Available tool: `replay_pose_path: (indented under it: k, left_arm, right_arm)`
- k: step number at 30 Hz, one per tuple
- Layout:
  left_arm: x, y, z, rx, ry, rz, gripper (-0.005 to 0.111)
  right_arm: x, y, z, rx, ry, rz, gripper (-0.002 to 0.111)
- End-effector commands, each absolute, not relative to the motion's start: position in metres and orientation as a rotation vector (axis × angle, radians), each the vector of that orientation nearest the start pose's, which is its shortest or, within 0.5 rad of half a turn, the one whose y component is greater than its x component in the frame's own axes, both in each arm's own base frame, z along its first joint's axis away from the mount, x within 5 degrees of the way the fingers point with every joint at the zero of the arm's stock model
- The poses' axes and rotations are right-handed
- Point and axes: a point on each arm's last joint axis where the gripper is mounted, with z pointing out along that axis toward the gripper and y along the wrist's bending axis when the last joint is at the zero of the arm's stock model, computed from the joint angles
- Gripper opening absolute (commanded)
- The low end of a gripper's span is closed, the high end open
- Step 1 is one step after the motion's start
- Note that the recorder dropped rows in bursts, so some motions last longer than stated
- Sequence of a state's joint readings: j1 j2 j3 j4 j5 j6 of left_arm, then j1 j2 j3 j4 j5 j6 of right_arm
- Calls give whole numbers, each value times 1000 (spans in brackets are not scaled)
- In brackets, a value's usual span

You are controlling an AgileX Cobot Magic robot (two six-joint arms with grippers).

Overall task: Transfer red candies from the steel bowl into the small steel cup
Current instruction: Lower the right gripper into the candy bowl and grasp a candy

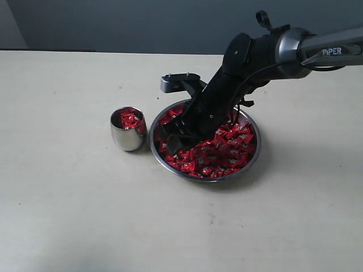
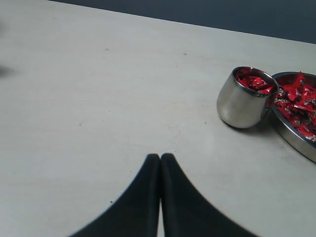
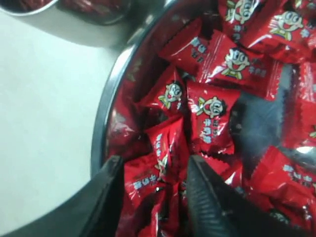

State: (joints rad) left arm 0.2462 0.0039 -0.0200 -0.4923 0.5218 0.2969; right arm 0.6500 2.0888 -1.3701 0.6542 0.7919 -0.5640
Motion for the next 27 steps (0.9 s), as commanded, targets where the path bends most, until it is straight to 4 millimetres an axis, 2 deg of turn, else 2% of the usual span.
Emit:
replay_pose_path:
  k: [1, 7, 9, 12, 17, 27]
  left_arm:
    - [51, -9, 179, -216, 1910, -157, 0]
    - [51, -9, 179, -216, 1910, -157, 0]
    - [51, -9, 179, -216, 1910, -157, 0]
    - [51, -9, 179, -216, 1910, -157, 0]
    - [51, -9, 179, -216, 1910, -157, 0]
    - [51, -9, 179, -216, 1910, -157, 0]
  right_arm:
    - [306, 281, 134, -1104, 2681, 717, 40]
    - [309, 282, 116, -1096, 2711, 698, 38]
    - [310, 283, 113, -1096, 2714, 698, 28]
    - [310, 283, 115, -1096, 2711, 698, 2]
    - [310, 283, 133, -1094, 2667, 708, 0]
    - [307, 277, 187, -1129, 2518, 677, 0]
